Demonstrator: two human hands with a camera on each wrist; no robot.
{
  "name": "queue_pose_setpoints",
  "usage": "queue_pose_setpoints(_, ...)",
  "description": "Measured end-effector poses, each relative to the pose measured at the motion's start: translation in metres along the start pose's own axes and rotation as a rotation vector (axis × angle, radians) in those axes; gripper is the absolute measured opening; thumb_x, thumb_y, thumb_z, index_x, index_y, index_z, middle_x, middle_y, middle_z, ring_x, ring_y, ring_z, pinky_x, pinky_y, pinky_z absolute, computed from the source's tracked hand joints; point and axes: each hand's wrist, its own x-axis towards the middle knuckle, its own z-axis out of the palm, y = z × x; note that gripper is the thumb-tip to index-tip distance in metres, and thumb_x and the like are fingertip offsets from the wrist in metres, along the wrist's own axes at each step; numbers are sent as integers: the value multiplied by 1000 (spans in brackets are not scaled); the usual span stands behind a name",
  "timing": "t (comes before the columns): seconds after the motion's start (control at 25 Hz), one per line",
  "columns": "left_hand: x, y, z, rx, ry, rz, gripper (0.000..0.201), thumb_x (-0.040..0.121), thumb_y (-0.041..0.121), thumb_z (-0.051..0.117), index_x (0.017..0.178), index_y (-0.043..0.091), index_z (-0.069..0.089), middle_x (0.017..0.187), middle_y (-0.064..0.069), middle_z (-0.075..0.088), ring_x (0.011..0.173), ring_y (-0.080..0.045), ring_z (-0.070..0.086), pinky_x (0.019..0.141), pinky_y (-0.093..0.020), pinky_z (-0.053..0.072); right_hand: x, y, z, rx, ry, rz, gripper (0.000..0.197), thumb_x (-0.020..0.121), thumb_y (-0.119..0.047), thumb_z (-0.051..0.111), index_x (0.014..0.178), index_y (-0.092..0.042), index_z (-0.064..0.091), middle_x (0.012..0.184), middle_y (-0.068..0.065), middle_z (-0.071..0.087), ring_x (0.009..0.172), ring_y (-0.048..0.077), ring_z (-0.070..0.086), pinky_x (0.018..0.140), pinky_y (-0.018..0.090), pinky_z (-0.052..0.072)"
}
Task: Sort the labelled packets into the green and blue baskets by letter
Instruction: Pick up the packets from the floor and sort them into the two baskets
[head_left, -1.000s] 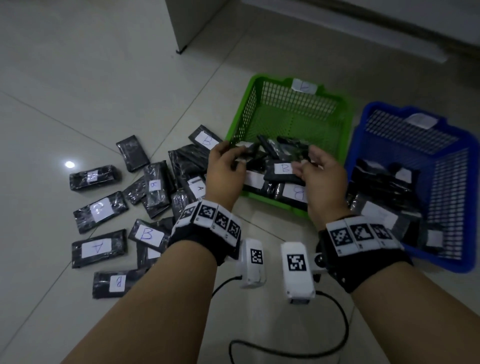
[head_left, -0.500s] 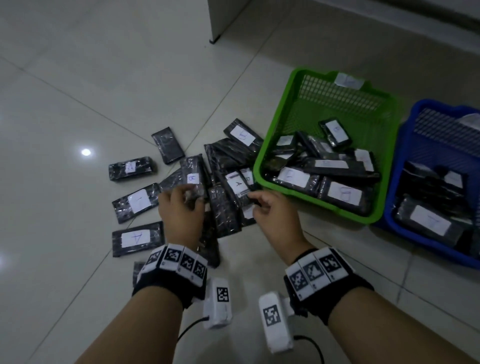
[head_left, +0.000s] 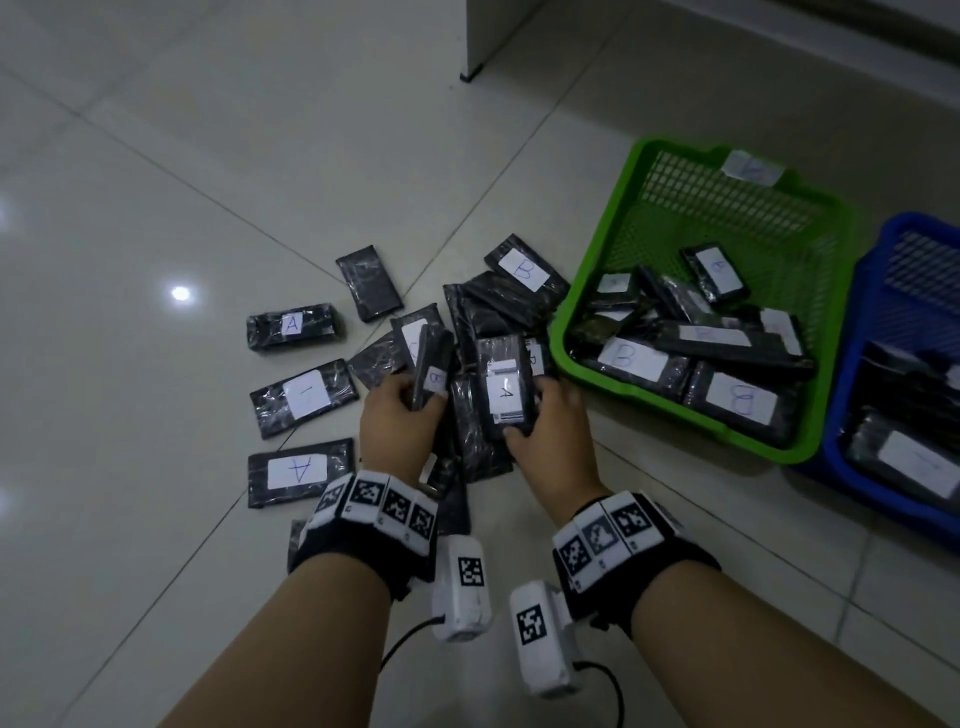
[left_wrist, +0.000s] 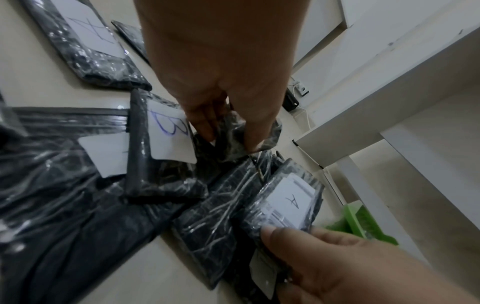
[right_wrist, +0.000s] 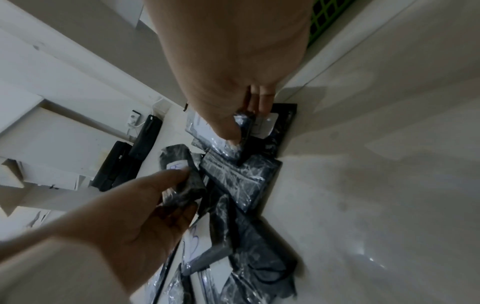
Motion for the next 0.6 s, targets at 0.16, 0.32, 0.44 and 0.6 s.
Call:
queue_pose_setpoints(0.16,-18,8,-2,-207,-8,-43,15,81,33,65,92,24,63,86,3,70,81,-19,67,83,-45,56,-9,-3,-16,203,-34,-5,22,83,-17,64,104,-16,57,105,4,53,94,20,57,74,26,44)
queue_pose_setpoints(0.32,-34,57,12,-309,-62,98,18,81,28,61,97,27,68,90,3,71,85,-16,68,82,-44,57,-31,7,-58,469,170,-59,13,85,-15,63,93,-23,56,79,-9,62,71,2,58,59,12,44)
queue_pose_setpoints(0.44,-44,103,43,-397,-120,200,32,82,28,67,114,25,63,93,3,70,86,-15,67,79,-33,57,-34,28,-98,554,346,-31,21,87,-12,62,106,-20,57,87,-12,63,76,-2,60,64,4,45)
queue_pose_setpoints(0.6,-59,153,105,-271,-116,335,30,86,20,65,114,23,54,78,11,56,67,1,55,57,-3,41,-22,78,-158,693,525,75,31,88,-12,60,117,-22,52,104,-1,66,88,15,67,73,25,57)
